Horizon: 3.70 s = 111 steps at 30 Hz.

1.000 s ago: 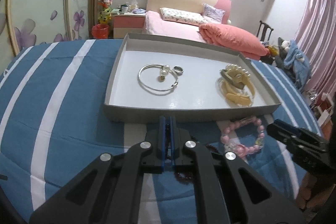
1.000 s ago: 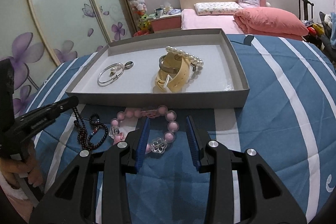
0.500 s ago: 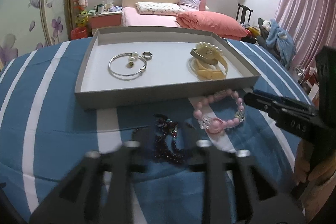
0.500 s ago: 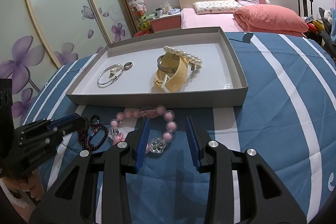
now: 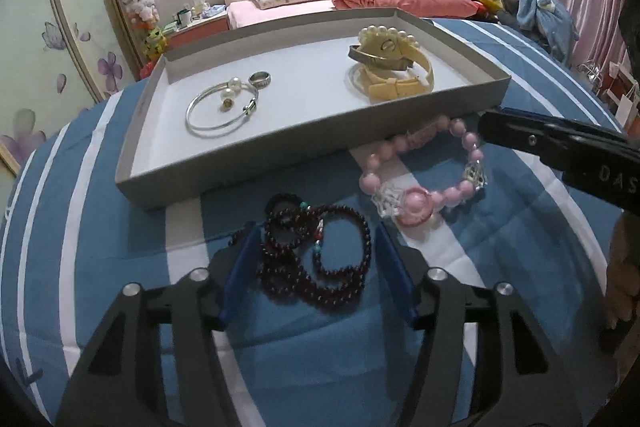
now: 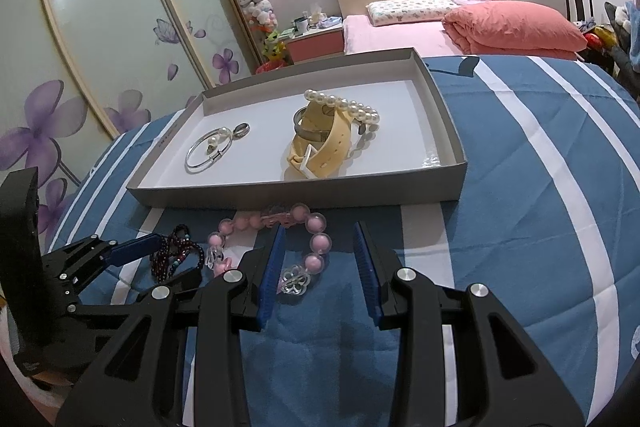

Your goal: Organize jewelry

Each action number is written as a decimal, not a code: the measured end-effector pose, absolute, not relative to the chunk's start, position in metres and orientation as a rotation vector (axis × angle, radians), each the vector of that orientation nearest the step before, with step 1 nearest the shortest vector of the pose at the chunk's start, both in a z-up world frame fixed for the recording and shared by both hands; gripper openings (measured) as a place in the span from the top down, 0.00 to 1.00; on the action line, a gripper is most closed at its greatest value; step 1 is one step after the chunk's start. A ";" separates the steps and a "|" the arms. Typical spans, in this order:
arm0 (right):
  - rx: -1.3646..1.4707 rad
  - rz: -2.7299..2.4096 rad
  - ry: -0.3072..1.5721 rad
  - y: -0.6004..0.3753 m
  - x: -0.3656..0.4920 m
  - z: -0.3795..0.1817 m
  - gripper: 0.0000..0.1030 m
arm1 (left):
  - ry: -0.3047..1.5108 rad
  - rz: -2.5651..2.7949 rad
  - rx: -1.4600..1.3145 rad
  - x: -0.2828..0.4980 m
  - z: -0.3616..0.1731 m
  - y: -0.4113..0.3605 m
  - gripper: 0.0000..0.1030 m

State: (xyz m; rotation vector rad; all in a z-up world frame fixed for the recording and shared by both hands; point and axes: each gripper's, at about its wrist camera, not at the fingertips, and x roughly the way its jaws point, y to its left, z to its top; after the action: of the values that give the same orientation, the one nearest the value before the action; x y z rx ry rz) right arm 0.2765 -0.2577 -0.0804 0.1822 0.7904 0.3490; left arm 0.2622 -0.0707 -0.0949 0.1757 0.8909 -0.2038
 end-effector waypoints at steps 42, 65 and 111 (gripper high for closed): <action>0.207 0.386 0.830 -0.261 0.283 -0.085 0.65 | 0.883 -0.281 0.222 0.263 -0.097 -0.075 0.64; 0.080 0.359 0.914 -0.240 0.299 -0.091 0.80 | 0.841 -0.251 0.021 0.265 -0.082 -0.029 0.96; 0.093 0.376 0.461 -0.241 0.236 0.007 0.86 | 0.504 -0.241 -0.146 0.219 0.013 -0.006 0.95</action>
State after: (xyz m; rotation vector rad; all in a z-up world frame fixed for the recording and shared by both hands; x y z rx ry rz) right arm 0.2356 -0.2411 0.0070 0.0930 0.4611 0.3757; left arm 0.2193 -0.0062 0.0131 -0.1462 0.5038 -0.2410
